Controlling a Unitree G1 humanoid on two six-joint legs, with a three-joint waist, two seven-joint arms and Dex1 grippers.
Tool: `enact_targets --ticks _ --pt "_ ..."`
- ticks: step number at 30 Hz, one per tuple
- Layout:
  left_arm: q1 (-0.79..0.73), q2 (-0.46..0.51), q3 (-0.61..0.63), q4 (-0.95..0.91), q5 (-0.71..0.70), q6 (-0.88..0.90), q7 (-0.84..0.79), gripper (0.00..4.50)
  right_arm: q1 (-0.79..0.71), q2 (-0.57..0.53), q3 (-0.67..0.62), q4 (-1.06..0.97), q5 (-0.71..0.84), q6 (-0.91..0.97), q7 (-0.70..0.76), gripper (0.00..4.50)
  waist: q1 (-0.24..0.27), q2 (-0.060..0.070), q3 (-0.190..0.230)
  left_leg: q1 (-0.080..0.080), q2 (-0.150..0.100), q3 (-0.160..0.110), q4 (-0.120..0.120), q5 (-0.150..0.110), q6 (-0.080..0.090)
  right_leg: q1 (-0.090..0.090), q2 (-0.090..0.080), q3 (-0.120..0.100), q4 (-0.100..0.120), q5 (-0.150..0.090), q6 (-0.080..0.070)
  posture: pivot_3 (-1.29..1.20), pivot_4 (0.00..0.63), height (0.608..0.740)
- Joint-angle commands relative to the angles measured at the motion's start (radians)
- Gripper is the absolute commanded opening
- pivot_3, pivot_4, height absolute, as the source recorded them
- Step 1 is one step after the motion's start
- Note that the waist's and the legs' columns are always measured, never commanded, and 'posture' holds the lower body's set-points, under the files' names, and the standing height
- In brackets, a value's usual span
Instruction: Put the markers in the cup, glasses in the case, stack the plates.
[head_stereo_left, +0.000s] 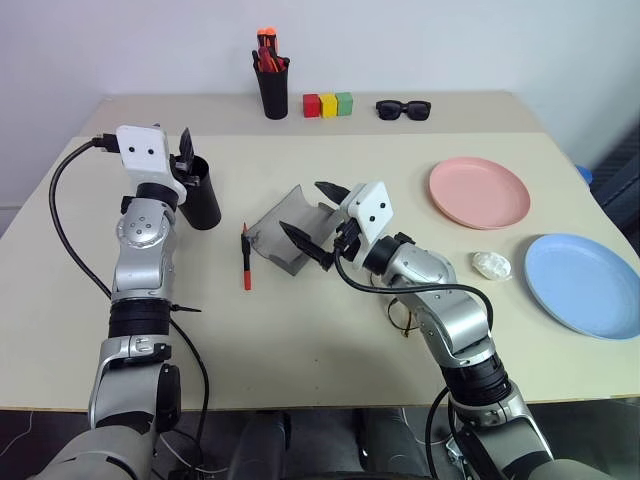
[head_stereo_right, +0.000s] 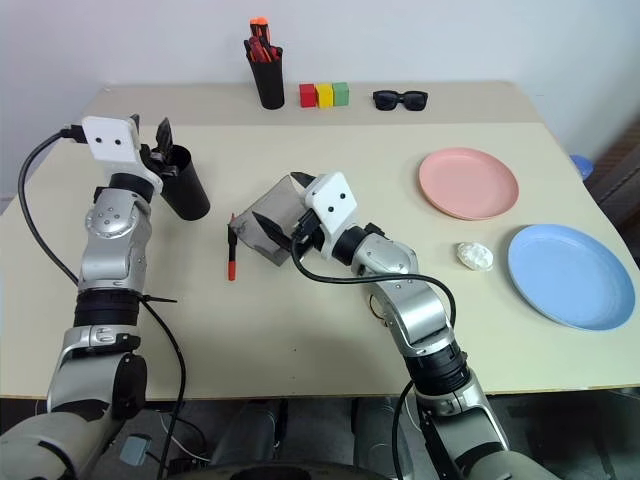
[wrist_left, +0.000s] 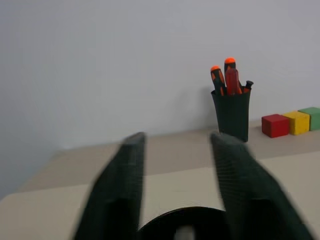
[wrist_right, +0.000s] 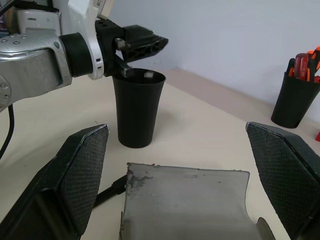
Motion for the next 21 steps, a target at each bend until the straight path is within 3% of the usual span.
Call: enact_targets --ticks 1,4,7,10,11,15,18,21 --pt "0.001 -0.004 0.017 -0.098 -0.027 -0.019 -0.011 3.05 -0.01 0.01 0.001 -0.029 0.003 -0.009 0.002 4.5 0.0 0.0 0.0 0.0 0.0 0.0 0.0 0.0 0.0 0.0 0.0 0.0 0.0 0.0 0.0 0.0 0.15 0.74" --pt "0.023 -0.009 0.004 -0.202 -0.089 0.013 -0.084 3.05 -0.007 0.0 0.0 -0.041 0.002 -0.006 0.007 4.5 0.0 0.0 0.0 0.0 0.0 0.0 0.0 0.0 0.0 0.0 0.0 0.0 0.0 0.0 0.0 0.0 0.15 0.74" --pt "0.117 0.019 -0.015 -0.4 -0.235 0.152 -0.232 3.05 0.002 -0.033 -0.022 -0.069 0.01 0.009 0.019 4.5 -0.002 0.0 0.0 0.0 0.0 0.0 0.0 0.0 0.0 0.0 0.0 0.0 0.0 0.0 0.0 0.0 0.15 0.74" --pt "0.244 0.084 -0.02 -0.604 -0.358 0.34 -0.323 3.86 0.023 -0.093 -0.058 -0.098 0.022 0.024 0.047 4.5 -0.013 0.0 0.0 0.0 0.0 0.0 -0.001 0.0 0.0 0.0 0.0 0.001 0.0 0.0 0.0 0.0 0.15 0.74" --pt "0.27 0.103 -0.022 -0.644 -0.376 0.396 -0.325 4.34 0.029 -0.109 -0.067 -0.106 0.028 0.028 0.053 4.5 -0.014 0.001 0.001 0.0 0.0 0.0 -0.001 0.0 0.0 0.0 0.0 0.001 0.0 0.0 0.0 0.0 0.15 0.74" --pt "0.377 0.185 -0.071 -0.747 -0.293 0.677 -0.216 4.43 0.057 -0.187 -0.115 -0.128 0.046 0.05 0.087 4.5 -0.021 0.001 0.002 0.001 0.0 0.0 0.0 0.0 0.0 0.001 0.0 0.001 0.0 0.0 0.0 0.0 0.15 0.74" --pt "0.37 0.128 -0.053 -0.779 -0.277 0.967 -0.04 4.43 0.07 -0.221 -0.125 -0.144 0.057 0.066 0.11 4.5 -0.023 0.001 0.002 0.002 0.0 0.0 0.002 0.0 0.0 0.003 0.001 0.001 0.0 -0.001 0.0 0.0 0.15 0.74" --pt "0.329 0.035 -0.023 -0.811 -0.278 1.143 0.069 4.43 0.085 -0.263 -0.111 -0.179 0.085 0.097 0.168 4.5 -0.023 -0.001 0.003 0.002 0.0 -0.001 0.004 0.0 0.0 0.004 0.001 0.001 0.0 -0.001 0.0 0.0 0.15 0.74"
